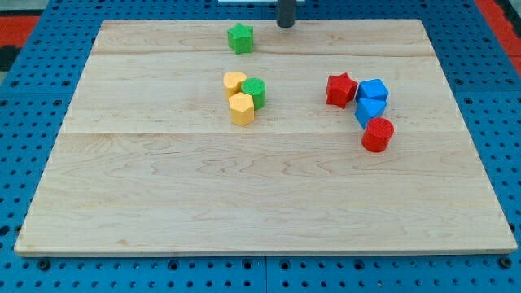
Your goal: Slide the arm diagonal to the bottom right of the green star
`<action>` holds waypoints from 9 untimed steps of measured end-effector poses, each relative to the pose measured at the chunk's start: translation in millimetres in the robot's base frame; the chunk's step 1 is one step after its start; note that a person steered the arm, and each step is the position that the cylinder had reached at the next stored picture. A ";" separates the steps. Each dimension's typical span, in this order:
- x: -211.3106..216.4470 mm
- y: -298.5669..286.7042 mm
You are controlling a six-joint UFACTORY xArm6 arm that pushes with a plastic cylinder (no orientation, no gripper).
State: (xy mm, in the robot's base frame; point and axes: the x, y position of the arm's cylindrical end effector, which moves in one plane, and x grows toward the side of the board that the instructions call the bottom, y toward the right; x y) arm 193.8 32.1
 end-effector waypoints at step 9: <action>47.1 -0.7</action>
